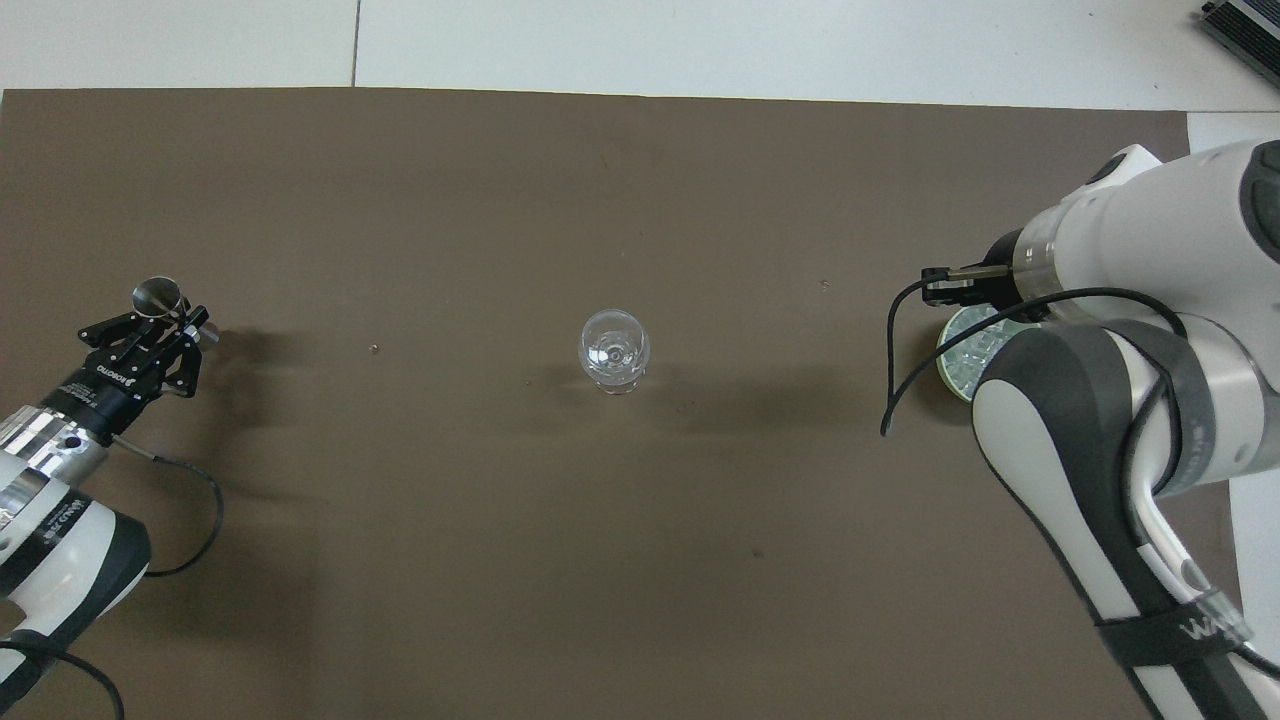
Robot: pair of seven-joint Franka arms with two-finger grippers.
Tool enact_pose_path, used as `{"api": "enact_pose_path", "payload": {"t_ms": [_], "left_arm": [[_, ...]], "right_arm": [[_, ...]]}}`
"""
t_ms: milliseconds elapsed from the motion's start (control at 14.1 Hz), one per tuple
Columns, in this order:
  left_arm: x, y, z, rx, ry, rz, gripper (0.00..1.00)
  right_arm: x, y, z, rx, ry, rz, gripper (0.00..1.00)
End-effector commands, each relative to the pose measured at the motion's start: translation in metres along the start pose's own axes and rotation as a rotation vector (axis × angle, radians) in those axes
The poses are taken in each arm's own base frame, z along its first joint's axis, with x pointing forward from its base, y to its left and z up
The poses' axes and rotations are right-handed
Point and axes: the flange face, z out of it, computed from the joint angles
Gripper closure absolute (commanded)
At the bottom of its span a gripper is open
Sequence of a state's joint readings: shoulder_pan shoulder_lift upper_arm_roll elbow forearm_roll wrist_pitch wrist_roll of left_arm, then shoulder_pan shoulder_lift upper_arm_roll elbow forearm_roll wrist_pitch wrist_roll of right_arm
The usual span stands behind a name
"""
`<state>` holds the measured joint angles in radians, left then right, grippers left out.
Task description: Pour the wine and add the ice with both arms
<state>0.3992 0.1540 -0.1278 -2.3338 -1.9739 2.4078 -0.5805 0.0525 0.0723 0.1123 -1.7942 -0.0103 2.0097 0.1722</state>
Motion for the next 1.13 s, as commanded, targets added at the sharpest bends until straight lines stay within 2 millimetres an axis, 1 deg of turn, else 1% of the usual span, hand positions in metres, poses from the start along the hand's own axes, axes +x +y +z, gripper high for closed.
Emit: {"api": "enact_pose_path", "payload": {"t_ms": [0,71,142,283,496,708,850,1063], "left_arm": [[0.005,0.008,0.006,0.008,-0.037,-0.019,1.0],[0.007,0.008,0.007,0.013,-0.046,-0.024,1.0],[0.013,0.011,0.006,0.013,-0.051,-0.035,1.0],[0.014,0.011,0.007,0.021,-0.063,-0.038,1.0],[0.017,0.01,0.011,0.035,-0.078,-0.034,1.0],[0.02,0.013,0.009,0.035,-0.09,-0.035,1.0],[0.02,0.012,0.011,0.041,-0.098,-0.02,1.0],[0.022,0.012,0.011,0.041,-0.098,-0.019,1.0]], "right_arm": [[0.003,-0.035,-0.02,0.037,0.024,0.085,1.0],[0.001,-0.056,-0.025,0.051,0.041,0.112,1.0],[0.0,-0.074,-0.027,0.068,0.06,0.138,1.0],[-0.003,-0.101,-0.028,0.101,0.091,0.162,1.0],[-0.009,-0.126,-0.03,0.126,0.106,0.18,1.0],[-0.017,-0.163,-0.027,0.175,0.129,0.226,1.0],[-0.021,-0.181,-0.027,0.202,0.139,0.239,1.0],[-0.023,-0.208,-0.016,0.259,0.152,0.269,1.0]]}}
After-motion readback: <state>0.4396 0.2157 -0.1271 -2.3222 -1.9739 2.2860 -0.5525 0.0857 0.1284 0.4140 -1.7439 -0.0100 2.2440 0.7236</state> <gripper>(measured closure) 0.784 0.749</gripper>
